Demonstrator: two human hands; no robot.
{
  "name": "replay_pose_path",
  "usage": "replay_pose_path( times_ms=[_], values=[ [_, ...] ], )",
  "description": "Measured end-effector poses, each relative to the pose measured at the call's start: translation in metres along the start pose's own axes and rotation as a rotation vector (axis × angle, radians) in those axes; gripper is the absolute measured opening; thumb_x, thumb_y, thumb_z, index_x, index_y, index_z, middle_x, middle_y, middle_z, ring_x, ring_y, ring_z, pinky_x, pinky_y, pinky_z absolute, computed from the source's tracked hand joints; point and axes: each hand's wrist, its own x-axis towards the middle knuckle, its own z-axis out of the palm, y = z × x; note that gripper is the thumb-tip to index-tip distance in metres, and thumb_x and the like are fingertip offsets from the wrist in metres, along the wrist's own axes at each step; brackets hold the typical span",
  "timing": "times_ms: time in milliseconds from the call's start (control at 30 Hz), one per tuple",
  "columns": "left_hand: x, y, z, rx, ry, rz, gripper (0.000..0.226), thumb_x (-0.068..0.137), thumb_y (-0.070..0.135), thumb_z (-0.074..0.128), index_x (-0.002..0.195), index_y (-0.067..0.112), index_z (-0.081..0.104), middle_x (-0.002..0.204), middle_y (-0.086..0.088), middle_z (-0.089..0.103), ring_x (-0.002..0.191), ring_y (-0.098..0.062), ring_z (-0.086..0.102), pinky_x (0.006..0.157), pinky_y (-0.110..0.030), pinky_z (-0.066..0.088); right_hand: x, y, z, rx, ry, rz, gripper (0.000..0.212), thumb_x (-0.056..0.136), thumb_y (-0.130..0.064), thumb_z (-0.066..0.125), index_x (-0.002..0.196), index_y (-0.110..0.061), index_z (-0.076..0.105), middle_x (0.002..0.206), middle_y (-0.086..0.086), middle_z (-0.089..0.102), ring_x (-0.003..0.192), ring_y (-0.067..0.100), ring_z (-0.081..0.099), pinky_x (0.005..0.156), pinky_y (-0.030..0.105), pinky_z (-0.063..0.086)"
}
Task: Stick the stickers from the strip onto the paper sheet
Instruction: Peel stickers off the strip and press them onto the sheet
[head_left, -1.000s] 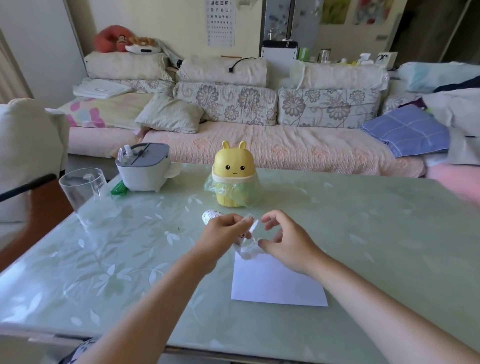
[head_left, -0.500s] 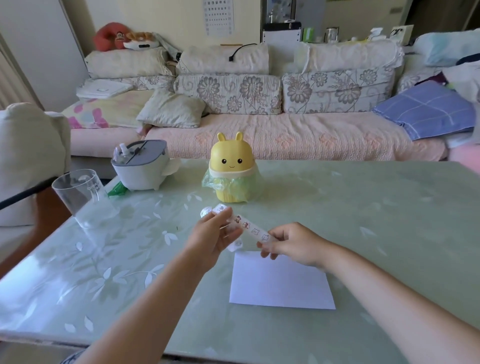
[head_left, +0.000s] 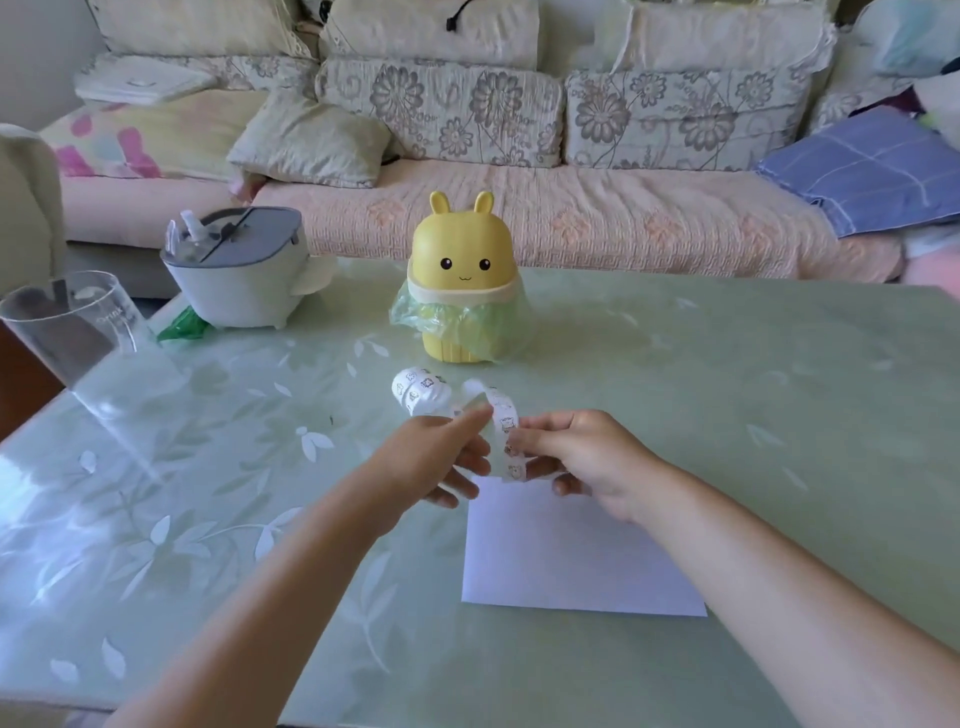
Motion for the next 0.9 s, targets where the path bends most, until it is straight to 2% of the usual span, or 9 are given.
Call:
replay_pose_path(
  times_ms=[100, 200, 300, 400, 567, 667, 733, 800, 900],
  values=[
    [-0.004, -0.004, 0.013, -0.011, 0.006, 0.104, 0.029, 0.092, 0.041, 0.063, 0.096, 0.014, 0.073, 0.09, 0.002, 0.075, 0.074, -0.014, 0.071, 0.067, -0.026, 0.055, 0.001, -0.001, 0.007, 0.108, -0.003, 0.011, 0.03, 0.085, -0.019, 0.078, 0.111, -0.007, 0.07, 0.083, 0.011, 0.074, 0.061, 0.017, 0.067, 0.047, 0.024, 0.041],
    [-0.005, -0.009, 0.018, -0.049, 0.075, 0.138, 0.018, 0.091, 0.028, 0.067, 0.093, 0.011, 0.072, 0.086, -0.001, 0.075, 0.068, -0.012, 0.07, 0.061, -0.023, 0.054, -0.003, -0.004, 0.012, 0.107, -0.011, -0.03, 0.026, 0.089, -0.019, 0.075, 0.111, -0.009, 0.069, 0.08, 0.011, 0.073, 0.061, 0.018, 0.067, 0.05, 0.025, 0.049],
    [-0.005, -0.011, 0.017, -0.176, 0.145, 0.128, 0.018, 0.09, 0.025, 0.068, 0.093, 0.008, 0.072, 0.088, -0.005, 0.074, 0.063, -0.012, 0.066, 0.062, -0.024, 0.056, -0.009, -0.008, 0.014, 0.068, -0.004, -0.113, 0.026, 0.094, -0.019, 0.07, 0.118, -0.014, 0.063, 0.089, 0.014, 0.074, 0.066, 0.024, 0.07, 0.054, 0.032, 0.054],
    [-0.006, -0.012, 0.013, -0.261, 0.185, 0.135, 0.017, 0.09, 0.027, 0.07, 0.09, 0.01, 0.074, 0.084, -0.003, 0.073, 0.061, -0.013, 0.065, 0.058, -0.023, 0.055, -0.019, -0.01, 0.016, -0.012, 0.02, -0.214, 0.024, 0.093, -0.009, 0.069, 0.114, -0.015, 0.059, 0.087, 0.013, 0.073, 0.069, 0.027, 0.072, 0.06, 0.037, 0.059],
    [-0.012, -0.015, 0.015, -0.335, 0.11, 0.152, 0.02, 0.091, 0.026, 0.069, 0.091, 0.006, 0.072, 0.08, -0.003, 0.071, 0.064, -0.016, 0.066, 0.065, -0.029, 0.059, -0.027, -0.003, 0.019, -0.051, -0.016, -0.279, 0.017, 0.09, -0.004, 0.071, 0.102, -0.009, 0.06, 0.085, 0.013, 0.074, 0.069, 0.028, 0.072, 0.063, 0.039, 0.058],
    [-0.012, -0.016, 0.013, -0.372, 0.072, 0.105, 0.023, 0.092, 0.028, 0.067, 0.097, 0.006, 0.072, 0.08, -0.003, 0.069, 0.066, -0.02, 0.067, 0.07, -0.034, 0.061, -0.027, 0.0, 0.021, -0.165, 0.075, -0.357, 0.014, 0.088, -0.004, 0.073, 0.092, -0.014, 0.064, 0.074, 0.001, 0.068, 0.062, 0.026, 0.071, 0.06, 0.041, 0.057],
    [-0.012, -0.017, 0.011, -0.379, 0.051, 0.081, 0.023, 0.093, 0.028, 0.066, 0.1, 0.007, 0.072, 0.082, -0.004, 0.068, 0.068, -0.021, 0.067, 0.073, -0.037, 0.061, -0.026, 0.002, 0.023, -0.281, 0.144, -0.442, 0.015, 0.087, -0.008, 0.075, 0.09, -0.022, 0.07, 0.074, -0.004, 0.068, 0.06, 0.024, 0.07, 0.062, 0.041, 0.058],
    [-0.011, -0.018, 0.008, -0.414, 0.043, 0.074, 0.022, 0.093, 0.026, 0.066, 0.1, 0.006, 0.072, 0.082, -0.005, 0.067, 0.068, -0.022, 0.066, 0.075, -0.037, 0.06, -0.026, 0.003, 0.024, -0.38, 0.197, -0.531, 0.018, 0.086, -0.013, 0.077, 0.091, -0.03, 0.076, 0.076, -0.01, 0.071, 0.059, 0.018, 0.067, 0.065, 0.033, 0.058],
    [-0.009, -0.016, 0.005, -0.461, 0.05, 0.079, 0.02, 0.092, 0.023, 0.067, 0.1, 0.006, 0.073, 0.082, -0.005, 0.067, 0.067, -0.023, 0.064, 0.074, -0.035, 0.06, -0.027, 0.005, 0.027, -0.439, 0.242, -0.597, 0.018, 0.086, -0.015, 0.077, 0.095, -0.03, 0.08, 0.064, -0.022, 0.067, 0.052, 0.005, 0.053, 0.058, 0.015, 0.046]
  ],
)
